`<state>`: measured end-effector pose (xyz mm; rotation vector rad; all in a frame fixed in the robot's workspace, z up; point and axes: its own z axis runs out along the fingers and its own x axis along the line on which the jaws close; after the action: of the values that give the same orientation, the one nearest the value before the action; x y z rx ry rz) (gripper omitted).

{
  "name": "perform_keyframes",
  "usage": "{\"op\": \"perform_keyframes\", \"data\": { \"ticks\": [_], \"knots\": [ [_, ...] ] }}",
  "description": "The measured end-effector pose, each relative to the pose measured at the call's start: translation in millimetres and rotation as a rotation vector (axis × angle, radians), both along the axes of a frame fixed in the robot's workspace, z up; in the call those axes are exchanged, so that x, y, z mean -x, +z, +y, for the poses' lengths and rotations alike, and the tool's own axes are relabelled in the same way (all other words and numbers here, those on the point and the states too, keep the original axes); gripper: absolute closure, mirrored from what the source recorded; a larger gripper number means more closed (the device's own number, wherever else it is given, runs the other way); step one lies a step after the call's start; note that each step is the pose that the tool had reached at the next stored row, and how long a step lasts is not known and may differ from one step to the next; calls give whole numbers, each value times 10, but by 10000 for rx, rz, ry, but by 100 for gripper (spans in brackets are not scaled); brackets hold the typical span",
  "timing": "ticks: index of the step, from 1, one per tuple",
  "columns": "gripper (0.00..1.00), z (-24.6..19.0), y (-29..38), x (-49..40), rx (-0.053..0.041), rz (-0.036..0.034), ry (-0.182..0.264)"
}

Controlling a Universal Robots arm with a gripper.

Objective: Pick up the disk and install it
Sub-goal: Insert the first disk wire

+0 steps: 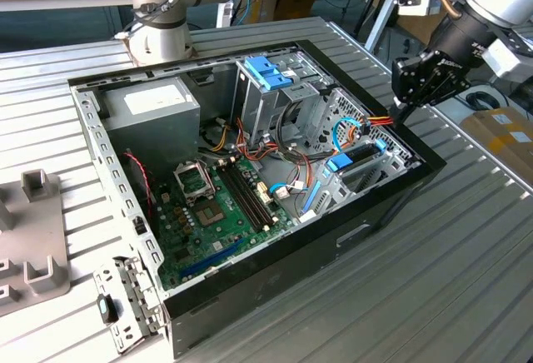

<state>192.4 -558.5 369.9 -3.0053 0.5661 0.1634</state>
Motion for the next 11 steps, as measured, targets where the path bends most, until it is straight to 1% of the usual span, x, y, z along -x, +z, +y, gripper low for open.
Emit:
{"op": "perform_keyframes", "data": {
  "ticks": [11],
  "knots": [
    [83, 0, 1, 35, 1, -1, 1]
  ]
}}
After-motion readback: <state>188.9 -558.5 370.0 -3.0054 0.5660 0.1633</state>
